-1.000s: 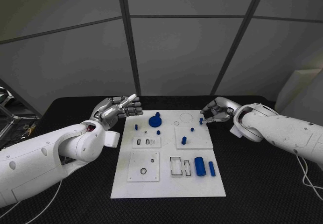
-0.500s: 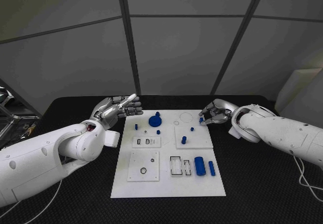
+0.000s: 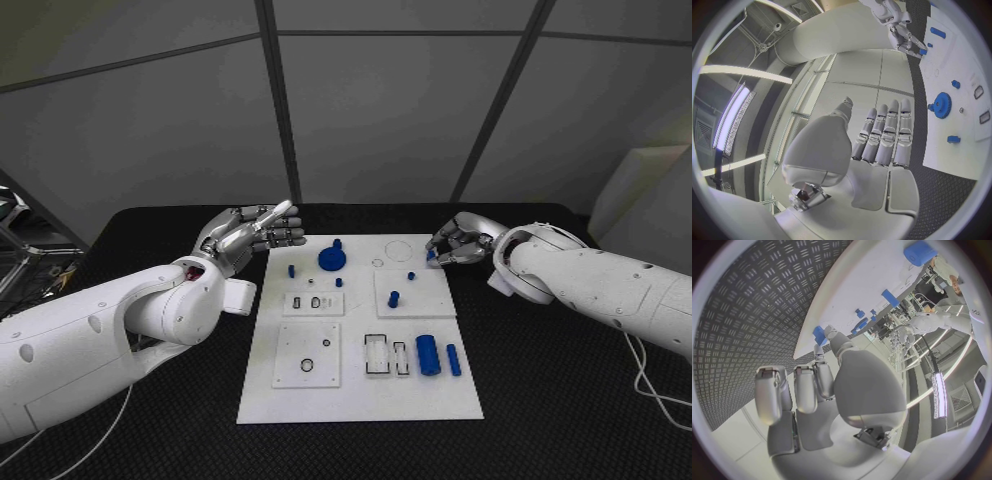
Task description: Assemble the parts on the task board
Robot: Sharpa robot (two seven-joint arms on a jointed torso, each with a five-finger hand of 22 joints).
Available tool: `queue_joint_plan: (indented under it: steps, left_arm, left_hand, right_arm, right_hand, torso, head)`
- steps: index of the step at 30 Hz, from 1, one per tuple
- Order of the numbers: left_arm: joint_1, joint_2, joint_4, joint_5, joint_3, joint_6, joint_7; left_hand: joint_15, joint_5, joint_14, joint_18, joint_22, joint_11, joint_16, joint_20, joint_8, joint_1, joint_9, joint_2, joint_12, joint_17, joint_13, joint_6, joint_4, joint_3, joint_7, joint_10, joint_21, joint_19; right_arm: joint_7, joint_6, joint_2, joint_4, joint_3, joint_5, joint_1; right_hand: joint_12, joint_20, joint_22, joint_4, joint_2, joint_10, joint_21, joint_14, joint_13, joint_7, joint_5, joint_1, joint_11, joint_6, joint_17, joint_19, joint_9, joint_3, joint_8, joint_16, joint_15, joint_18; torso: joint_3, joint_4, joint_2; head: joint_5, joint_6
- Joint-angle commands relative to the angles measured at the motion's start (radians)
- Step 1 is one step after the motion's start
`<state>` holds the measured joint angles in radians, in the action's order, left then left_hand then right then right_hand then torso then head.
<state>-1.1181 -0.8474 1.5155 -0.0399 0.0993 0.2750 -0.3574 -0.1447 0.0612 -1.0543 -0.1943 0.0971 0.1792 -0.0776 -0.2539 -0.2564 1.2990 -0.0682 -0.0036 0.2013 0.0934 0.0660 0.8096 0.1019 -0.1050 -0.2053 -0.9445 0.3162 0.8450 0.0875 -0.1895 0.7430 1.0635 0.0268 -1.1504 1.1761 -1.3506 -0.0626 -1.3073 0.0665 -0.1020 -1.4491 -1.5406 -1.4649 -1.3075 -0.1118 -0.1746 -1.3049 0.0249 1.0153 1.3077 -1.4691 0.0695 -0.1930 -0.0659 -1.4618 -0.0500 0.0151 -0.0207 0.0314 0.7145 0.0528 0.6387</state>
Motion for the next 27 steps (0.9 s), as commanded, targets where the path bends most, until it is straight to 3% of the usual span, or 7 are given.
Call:
queue_joint_plan:
  steps: [1,27]
  left_arm:
    - [-0.001,0.001,0.0,-0.005,0.001,-0.012,-0.003]
    - [-0.001,0.002,-0.002,-0.005,0.001,-0.012,-0.002]
  left_hand:
    - [0.0,-0.005,0.0,0.012,-0.002,0.0,0.003,0.003,0.003,0.001,-0.001,0.006,-0.004,0.001,0.001,0.007,-0.007,0.0,-0.017,-0.009,0.002,0.005]
    - [0.0,-0.005,0.0,0.012,-0.002,0.0,0.003,0.003,0.003,0.001,-0.001,0.006,-0.004,0.001,0.001,0.007,-0.007,0.0,-0.017,-0.009,0.002,0.005]
  right_arm:
    - [-0.005,0.013,-0.003,-0.002,0.001,-0.018,0.002]
    - [-0.016,0.011,-0.01,-0.013,0.001,-0.04,0.001]
  right_hand:
    - [-0.005,-0.005,-0.219,0.0,0.014,-0.008,-0.006,-0.064,-0.056,0.0,-0.006,0.003,0.003,0.009,0.065,-0.075,0.001,-0.005,-0.006,-0.005,0.005,-0.004]
    - [-0.019,-0.003,-0.241,0.002,0.031,-0.015,-0.018,-0.067,-0.068,0.005,-0.005,0.019,-0.001,0.041,0.08,-0.088,0.003,-0.013,-0.01,-0.014,0.003,-0.01]
  torso:
    - [0.0001,-0.0001,-0.001]
    - [0.0002,0.0002,0.0]
  head:
    - [0.001,0.0]
    - [0.003,0.003]
